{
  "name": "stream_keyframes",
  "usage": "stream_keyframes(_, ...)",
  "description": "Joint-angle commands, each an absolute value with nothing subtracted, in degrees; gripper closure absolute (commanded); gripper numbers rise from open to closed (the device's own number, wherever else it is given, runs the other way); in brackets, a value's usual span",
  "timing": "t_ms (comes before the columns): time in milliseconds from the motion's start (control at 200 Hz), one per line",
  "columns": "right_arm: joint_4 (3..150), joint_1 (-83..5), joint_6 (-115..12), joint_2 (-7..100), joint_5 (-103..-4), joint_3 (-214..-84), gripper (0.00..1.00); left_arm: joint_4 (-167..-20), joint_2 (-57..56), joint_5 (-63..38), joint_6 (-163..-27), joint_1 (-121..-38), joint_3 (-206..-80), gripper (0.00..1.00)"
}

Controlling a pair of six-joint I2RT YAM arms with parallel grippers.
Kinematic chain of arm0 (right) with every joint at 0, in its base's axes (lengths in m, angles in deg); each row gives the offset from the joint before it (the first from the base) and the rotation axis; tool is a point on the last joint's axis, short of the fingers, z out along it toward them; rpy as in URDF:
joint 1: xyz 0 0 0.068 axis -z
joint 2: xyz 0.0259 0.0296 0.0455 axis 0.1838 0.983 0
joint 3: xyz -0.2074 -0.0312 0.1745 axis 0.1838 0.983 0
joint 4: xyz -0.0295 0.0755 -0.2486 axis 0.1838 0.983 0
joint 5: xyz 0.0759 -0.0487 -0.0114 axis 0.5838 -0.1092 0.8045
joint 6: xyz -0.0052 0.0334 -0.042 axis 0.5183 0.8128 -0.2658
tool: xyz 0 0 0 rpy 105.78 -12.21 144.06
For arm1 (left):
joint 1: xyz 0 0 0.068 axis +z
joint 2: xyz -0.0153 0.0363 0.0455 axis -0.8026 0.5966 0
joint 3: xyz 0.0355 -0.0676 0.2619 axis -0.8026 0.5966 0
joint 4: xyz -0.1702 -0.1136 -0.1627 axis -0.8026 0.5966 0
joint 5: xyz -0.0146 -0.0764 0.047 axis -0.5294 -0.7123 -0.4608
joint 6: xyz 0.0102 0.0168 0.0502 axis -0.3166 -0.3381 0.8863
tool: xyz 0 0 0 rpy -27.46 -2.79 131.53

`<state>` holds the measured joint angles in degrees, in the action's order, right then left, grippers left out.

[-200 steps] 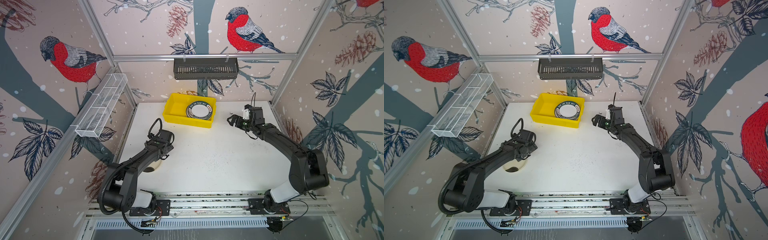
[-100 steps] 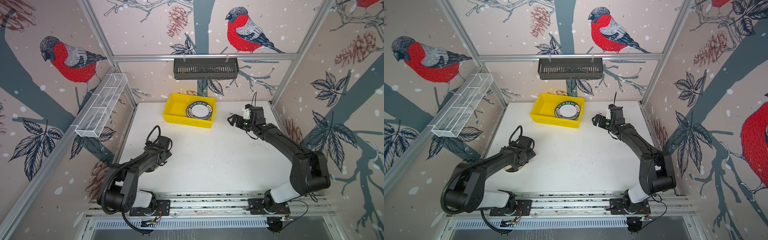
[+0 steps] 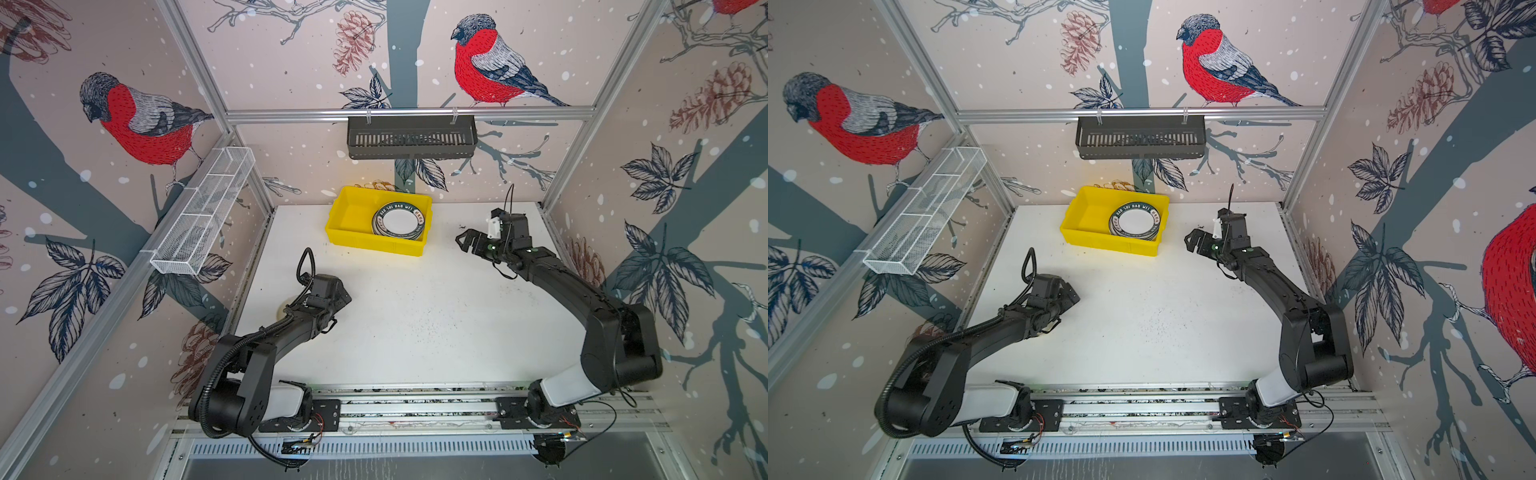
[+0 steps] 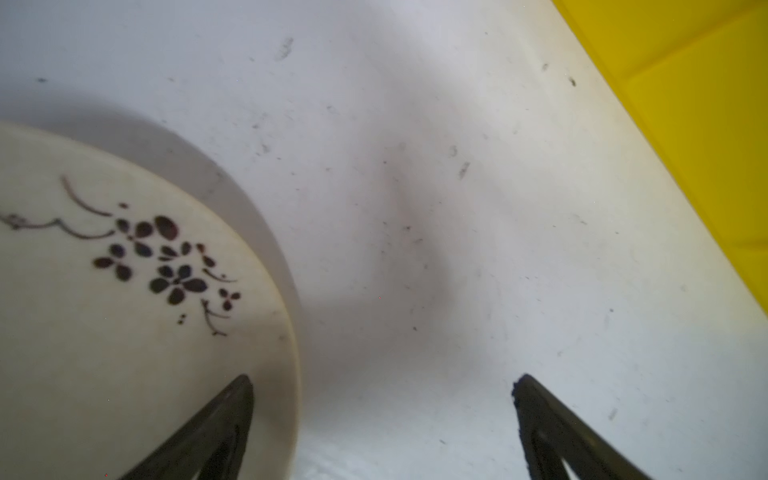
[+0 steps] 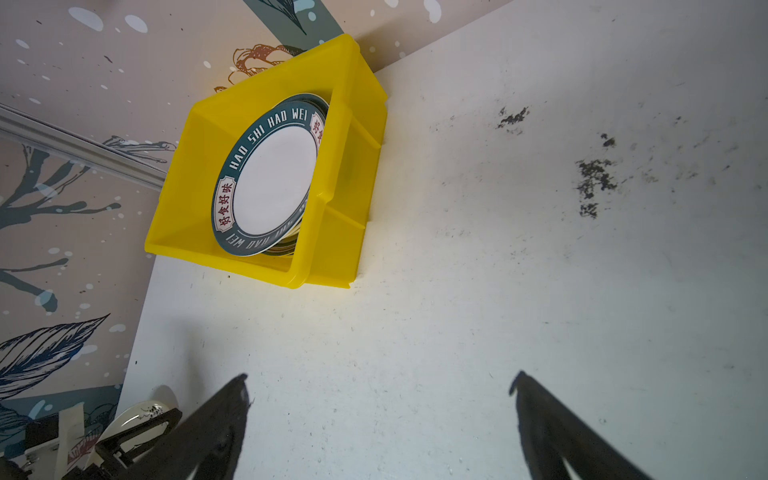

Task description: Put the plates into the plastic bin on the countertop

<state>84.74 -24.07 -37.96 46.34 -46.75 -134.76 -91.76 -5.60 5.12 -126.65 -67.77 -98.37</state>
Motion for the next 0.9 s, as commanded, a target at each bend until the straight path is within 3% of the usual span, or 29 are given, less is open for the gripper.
stream_keyframes(0,84.4,-24.4,-38.4,45.7,-46.9,-135.2,0.01,-91.4,-4.4,-5.9,-129.2,-68.6,-97.2,0.03)
stream_keyframes(570,83.7,-25.0,-38.2,45.7,-46.9,-134.7,0.01,-96.5,1.0,-10.6,-129.7,-76.1,-103.3,0.03)
stream_keyframes(896,83.5,-25.2,-38.2,46.4,-46.1,-134.5,0.01,-77.1,-6.7,3.9,-128.4,-75.9,-112.9,0.03)
